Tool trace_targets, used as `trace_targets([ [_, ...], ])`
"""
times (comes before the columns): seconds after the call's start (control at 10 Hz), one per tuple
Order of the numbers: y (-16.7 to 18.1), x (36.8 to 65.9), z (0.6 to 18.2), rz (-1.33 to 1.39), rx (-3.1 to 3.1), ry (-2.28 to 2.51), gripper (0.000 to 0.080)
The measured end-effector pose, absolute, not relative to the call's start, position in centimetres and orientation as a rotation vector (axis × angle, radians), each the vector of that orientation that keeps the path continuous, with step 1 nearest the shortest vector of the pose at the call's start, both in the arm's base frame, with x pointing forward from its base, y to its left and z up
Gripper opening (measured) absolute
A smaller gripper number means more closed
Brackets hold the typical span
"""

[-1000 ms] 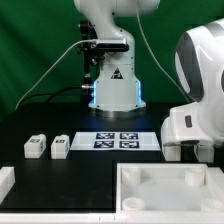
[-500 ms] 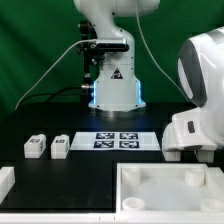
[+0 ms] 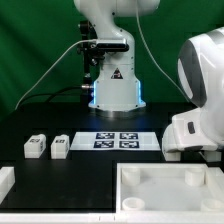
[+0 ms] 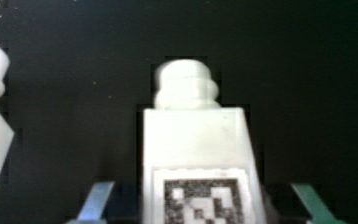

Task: Assemble one leg

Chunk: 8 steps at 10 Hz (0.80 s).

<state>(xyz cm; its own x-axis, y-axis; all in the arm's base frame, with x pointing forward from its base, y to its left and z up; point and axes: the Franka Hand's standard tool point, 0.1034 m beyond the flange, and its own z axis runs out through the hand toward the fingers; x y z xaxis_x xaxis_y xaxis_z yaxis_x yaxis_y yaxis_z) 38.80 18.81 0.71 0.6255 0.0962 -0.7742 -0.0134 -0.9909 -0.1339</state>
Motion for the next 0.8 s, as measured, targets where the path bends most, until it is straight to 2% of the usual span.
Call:
trace_targets([
  [0.7,18.8,38.9,0.8,1.301,-2.717,-0.071,0.0287],
  [0.8,18.1,40.0,2.0,1.292,-2.705,-0.127,0.0287],
])
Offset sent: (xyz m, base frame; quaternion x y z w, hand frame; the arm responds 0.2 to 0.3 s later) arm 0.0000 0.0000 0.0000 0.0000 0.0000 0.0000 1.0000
